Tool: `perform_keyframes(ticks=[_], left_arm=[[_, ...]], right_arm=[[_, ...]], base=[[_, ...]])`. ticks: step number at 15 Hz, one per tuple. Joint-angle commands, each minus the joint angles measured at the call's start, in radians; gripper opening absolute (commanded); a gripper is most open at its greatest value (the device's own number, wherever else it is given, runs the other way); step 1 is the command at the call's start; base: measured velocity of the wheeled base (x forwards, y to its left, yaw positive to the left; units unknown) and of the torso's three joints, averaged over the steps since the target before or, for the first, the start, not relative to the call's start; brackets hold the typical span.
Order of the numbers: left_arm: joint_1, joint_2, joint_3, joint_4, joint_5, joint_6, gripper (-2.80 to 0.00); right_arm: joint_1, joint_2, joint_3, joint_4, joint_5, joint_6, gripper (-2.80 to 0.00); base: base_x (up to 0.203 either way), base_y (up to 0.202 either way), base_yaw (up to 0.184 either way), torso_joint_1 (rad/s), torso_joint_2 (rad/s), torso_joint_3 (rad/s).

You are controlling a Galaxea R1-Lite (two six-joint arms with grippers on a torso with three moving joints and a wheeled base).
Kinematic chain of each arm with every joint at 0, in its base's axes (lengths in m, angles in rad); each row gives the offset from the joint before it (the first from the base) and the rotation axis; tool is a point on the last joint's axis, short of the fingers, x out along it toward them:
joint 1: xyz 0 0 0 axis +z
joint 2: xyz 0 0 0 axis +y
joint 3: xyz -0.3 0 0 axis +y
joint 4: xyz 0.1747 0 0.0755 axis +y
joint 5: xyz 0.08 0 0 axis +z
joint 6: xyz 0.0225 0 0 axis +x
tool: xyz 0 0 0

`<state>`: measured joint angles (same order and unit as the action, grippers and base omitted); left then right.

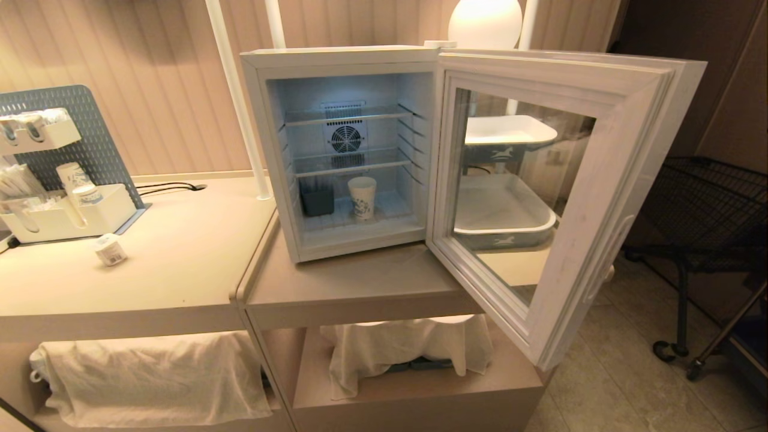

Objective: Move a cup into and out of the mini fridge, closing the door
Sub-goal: Close the freezer door

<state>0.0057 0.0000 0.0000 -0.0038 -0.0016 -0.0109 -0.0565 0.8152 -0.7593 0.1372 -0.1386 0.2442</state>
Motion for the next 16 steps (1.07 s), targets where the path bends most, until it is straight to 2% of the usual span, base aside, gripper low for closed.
perform_keyframes(ticks=[1,2,3,4,5,7,8,9,10,13,16], left_arm=[[0.000,0.002,0.002,0.001,0.000,-0.001,-2.80],[0.000,0.002,0.002,-0.001,0.000,0.000,-2.80],[0.000,0.002,0.002,-0.001,0.000,0.000,-2.80],[0.000,0.002,0.002,-0.001,0.000,0.000,-2.80],[0.000,0.002,0.002,-0.001,0.000,0.000,-2.80],[0.000,0.002,0.002,-0.001,0.000,0.000,-2.80],[0.000,0.002,0.002,-0.001,0.000,-0.001,-2.80],[0.000,0.002,0.002,-0.001,0.000,-0.002,-2.80],[0.000,0.002,0.002,-0.001,0.000,-0.003,-2.80],[0.000,0.002,0.002,-0.001,0.000,-0.003,-2.80],[0.000,0.002,0.002,-0.001,0.000,-0.004,-2.80]], right_arm=[[-0.068,0.483,-0.137,-0.049,-0.011,0.042,-2.80],[-0.114,0.629,-0.199,-0.095,-0.003,0.065,-2.80],[-0.162,0.737,-0.248,-0.139,0.045,0.081,-2.80],[-0.218,0.835,-0.289,-0.181,0.185,0.089,-2.80],[-0.256,0.890,-0.303,-0.207,0.400,0.084,-2.80],[-0.309,0.912,-0.316,-0.239,0.918,0.041,-2.80],[-0.326,0.913,-0.321,-0.253,1.121,0.014,-2.80],[-0.328,0.916,-0.327,-0.265,1.258,-0.013,-2.80],[-0.303,0.918,-0.336,-0.274,1.349,-0.036,-2.80],[-0.155,0.898,-0.331,-0.273,1.355,-0.044,-2.80],[-0.017,0.855,-0.275,-0.276,1.274,-0.045,-2.80]], base=[[0.000,0.000,0.000,0.000,0.00,0.000],[0.000,0.000,0.000,0.000,0.00,0.000],[0.000,0.000,0.000,0.000,0.00,0.000],[0.000,0.000,0.000,0.000,0.00,0.000],[0.000,0.000,0.000,0.000,0.00,0.000],[0.000,0.000,0.000,0.000,0.00,0.000],[0.000,0.000,0.000,0.000,0.00,0.000],[0.000,0.000,0.000,0.000,0.00,0.000],[0.000,0.000,0.000,0.000,0.00,0.000],[0.000,0.000,0.000,0.000,0.00,0.000],[0.000,0.000,0.000,0.000,0.00,0.000]])
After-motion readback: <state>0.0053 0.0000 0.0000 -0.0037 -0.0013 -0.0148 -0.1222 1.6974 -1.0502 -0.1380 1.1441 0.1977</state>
